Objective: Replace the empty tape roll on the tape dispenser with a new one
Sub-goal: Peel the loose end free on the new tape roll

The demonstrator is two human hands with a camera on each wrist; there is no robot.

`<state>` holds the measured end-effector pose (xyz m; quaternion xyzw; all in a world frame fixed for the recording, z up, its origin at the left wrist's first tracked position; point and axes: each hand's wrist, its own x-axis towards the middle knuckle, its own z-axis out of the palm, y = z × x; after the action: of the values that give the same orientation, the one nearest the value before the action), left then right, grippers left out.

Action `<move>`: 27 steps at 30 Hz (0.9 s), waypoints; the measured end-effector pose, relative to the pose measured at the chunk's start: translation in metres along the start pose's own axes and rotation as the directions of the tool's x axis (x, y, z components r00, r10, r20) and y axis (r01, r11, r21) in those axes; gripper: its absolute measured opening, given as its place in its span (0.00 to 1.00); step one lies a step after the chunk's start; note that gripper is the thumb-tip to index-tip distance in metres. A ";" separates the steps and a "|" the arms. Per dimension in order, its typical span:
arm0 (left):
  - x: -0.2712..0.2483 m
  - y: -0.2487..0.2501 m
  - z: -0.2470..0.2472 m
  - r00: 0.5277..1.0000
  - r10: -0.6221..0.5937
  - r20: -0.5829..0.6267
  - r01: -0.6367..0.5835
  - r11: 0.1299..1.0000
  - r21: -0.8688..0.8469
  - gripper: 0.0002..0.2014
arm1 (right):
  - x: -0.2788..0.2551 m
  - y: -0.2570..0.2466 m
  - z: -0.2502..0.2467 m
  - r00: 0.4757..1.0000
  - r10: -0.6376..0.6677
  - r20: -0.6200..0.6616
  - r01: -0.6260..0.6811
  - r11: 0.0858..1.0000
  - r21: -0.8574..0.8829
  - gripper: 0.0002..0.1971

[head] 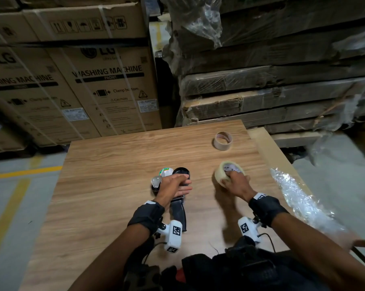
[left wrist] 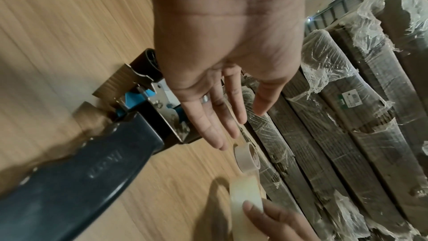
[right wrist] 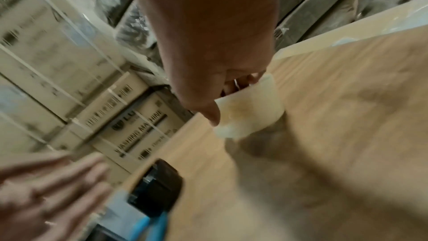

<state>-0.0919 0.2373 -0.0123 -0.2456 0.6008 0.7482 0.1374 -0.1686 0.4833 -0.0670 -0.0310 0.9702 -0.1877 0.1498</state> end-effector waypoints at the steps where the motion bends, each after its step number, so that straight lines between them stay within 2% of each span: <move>1: 0.000 0.001 0.004 1.000 0.008 -0.003 -0.008 1.000 -0.003 0.14 | 0.000 -0.003 -0.006 1.000 -0.002 -0.003 0.002 0.996 0.092 0.13; 4: 0.001 0.003 0.014 0.999 0.051 0.000 -0.051 0.998 0.024 0.15 | -0.010 -0.018 -0.022 0.996 -0.085 0.008 0.071 0.885 0.460 0.10; 5: 0.001 0.004 0.016 0.998 0.063 -0.001 -0.062 0.997 0.034 0.16 | -0.015 -0.027 -0.028 0.992 -0.128 0.023 0.092 0.820 0.565 0.10; 7: 0.000 0.006 0.019 0.997 0.077 0.008 -0.078 0.996 0.034 0.26 | -0.029 -0.045 -0.038 0.973 -0.224 0.059 0.109 0.669 0.735 0.09; 9: -0.002 0.009 0.020 0.995 0.084 0.046 -0.085 0.996 0.022 0.35 | -0.040 -0.062 -0.046 0.949 -0.305 0.080 0.107 0.550 0.828 0.11; 12: -0.007 0.013 0.021 0.993 0.071 0.091 -0.063 0.994 -0.086 0.36 | -0.052 -0.083 -0.054 0.924 -0.372 0.090 0.092 0.445 0.891 0.13; 15: -0.012 0.018 0.018 0.993 0.067 0.099 -0.047 0.982 -0.185 0.28 | -0.062 -0.098 -0.058 0.926 -0.370 0.072 0.092 0.407 0.909 0.13; 18: -0.019 0.021 0.013 0.989 0.105 0.103 -0.084 0.977 -0.197 0.24 | -0.068 -0.106 -0.057 0.945 -0.324 0.034 0.113 0.424 0.899 0.13; 20: -0.022 0.022 0.010 0.984 0.144 0.104 -0.122 0.974 -0.192 0.20 | -0.068 -0.110 -0.056 0.955 -0.297 0.018 0.118 0.434 0.893 0.19; 22: -0.025 0.021 0.007 0.978 0.177 0.111 -0.155 0.971 -0.183 0.21 | -0.068 -0.115 -0.052 0.953 -0.302 0.008 0.129 0.432 0.893 0.30; 24: -0.026 0.021 0.004 0.970 0.210 0.126 -0.188 0.968 -0.167 0.23 | -0.071 -0.120 -0.051 0.951 -0.310 0.004 0.130 0.413 0.901 0.36; 25: -0.026 0.021 0.002 0.967 0.221 0.126 -0.200 0.966 -0.162 0.22 | -0.072 -0.122 -0.050 0.952 -0.307 0.007 0.124 0.404 0.906 0.36; 27: -0.027 0.021 -0.001 0.966 0.236 0.107 -0.217 0.963 -0.163 0.23 | -0.072 -0.126 -0.049 0.956 -0.292 0.019 0.098 0.379 0.920 0.26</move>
<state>-0.0794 0.2341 0.0191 -0.1373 0.5574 0.8159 0.0696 -0.1140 0.3922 0.0433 -0.0752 0.6820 -0.6981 0.2047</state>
